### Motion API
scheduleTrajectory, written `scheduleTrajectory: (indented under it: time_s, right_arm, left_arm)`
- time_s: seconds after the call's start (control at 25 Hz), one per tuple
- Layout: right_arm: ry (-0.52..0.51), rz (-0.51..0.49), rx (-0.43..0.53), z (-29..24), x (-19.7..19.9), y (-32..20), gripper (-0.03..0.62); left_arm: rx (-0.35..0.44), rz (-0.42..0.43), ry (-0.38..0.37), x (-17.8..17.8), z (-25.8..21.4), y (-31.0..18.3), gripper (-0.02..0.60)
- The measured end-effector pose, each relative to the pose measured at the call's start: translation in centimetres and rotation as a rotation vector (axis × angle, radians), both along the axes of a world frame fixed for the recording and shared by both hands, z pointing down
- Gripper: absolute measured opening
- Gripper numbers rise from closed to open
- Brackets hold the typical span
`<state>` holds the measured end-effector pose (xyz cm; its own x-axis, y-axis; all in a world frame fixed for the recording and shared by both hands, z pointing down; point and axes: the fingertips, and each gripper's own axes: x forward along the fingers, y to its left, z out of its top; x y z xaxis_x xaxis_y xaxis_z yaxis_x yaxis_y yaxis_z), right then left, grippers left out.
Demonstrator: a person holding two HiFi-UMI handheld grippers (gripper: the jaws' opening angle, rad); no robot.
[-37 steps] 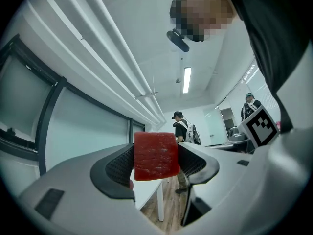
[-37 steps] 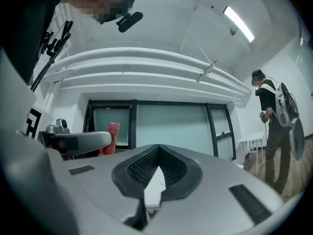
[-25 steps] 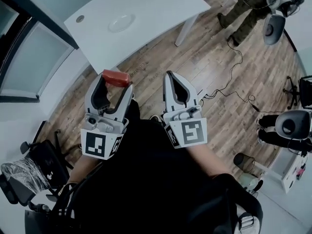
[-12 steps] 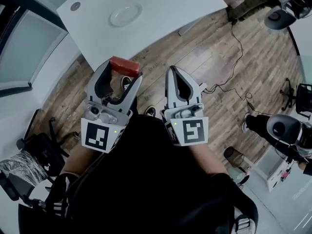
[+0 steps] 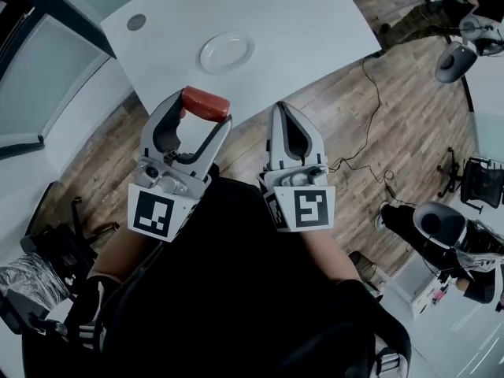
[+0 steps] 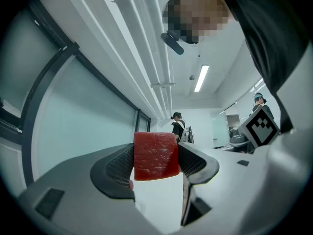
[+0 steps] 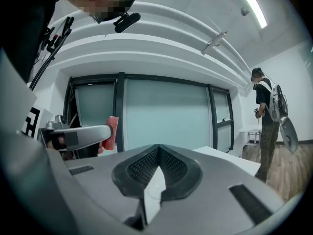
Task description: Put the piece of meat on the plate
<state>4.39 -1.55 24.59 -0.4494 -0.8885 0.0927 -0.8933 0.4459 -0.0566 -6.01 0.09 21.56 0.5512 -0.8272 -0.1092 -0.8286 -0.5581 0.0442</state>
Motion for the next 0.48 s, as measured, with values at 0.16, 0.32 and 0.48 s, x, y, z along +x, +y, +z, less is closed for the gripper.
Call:
scheduleTrajectory:
  time_s: [0.16,0.32,0.48]
  right_arm:
    - [0.018,-0.019,0.039,-1.0,-2.8,-2.1,0.003]
    - [0.019,-0.042,0.036,-1.2,-4.4,-2.9,0.003]
    - [0.026,-0.054,0.025,-0.8,-4.4,-4.1,0.003]
  left_arm:
    - [0.028,0.015,0.005,-1.8,-0.4,-1.6,0.281]
    - [0.011,0.000,0.019,-2.9,-0.2,-2.3,0.281]
    - [-0.006,-0.029,0.014,-3.6,0.3,-3.2,0.281]
